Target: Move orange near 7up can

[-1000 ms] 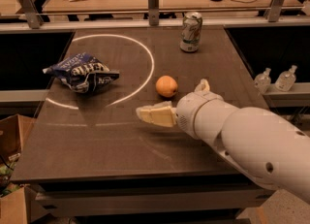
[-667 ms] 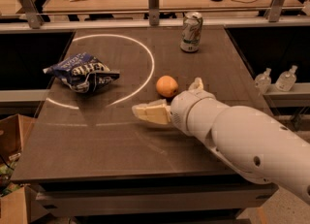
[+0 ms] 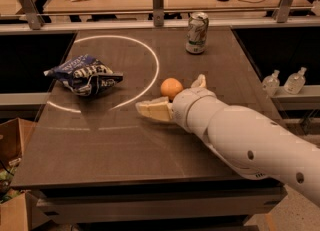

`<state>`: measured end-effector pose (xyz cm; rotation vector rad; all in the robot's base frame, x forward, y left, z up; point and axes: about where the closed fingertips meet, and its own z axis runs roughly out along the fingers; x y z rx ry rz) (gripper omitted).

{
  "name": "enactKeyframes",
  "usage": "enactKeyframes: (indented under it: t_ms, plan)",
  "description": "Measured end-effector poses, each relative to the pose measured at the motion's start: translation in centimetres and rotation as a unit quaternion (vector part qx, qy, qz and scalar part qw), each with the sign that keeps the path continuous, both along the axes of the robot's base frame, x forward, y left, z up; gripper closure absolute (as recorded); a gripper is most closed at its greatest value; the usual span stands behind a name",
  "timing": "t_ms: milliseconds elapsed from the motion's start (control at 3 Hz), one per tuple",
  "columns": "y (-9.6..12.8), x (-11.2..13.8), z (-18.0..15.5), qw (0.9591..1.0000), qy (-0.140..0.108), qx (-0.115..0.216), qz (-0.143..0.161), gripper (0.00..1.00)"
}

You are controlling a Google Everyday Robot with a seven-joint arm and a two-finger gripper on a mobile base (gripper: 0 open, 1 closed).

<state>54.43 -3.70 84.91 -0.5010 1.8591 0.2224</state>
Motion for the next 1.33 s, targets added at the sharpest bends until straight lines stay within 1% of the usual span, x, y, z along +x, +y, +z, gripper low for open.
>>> enactKeyframes:
  t_ms: [333,667,1000,1333]
  plan:
    - [-0.78,0.99,-0.14,0.9999,-0.008,-0.008,-0.012,0.0]
    - [-1.28,1.55,-0.4,0.9997,-0.008,-0.011,-0.021,0.0]
    - [-1.14,1.75,-0.71,0.9997,-0.004,-0.013,-0.019,0.15]
    - [-1.03,1.87,-0.85,0.9997,-0.002,-0.016,-0.016,0.39]
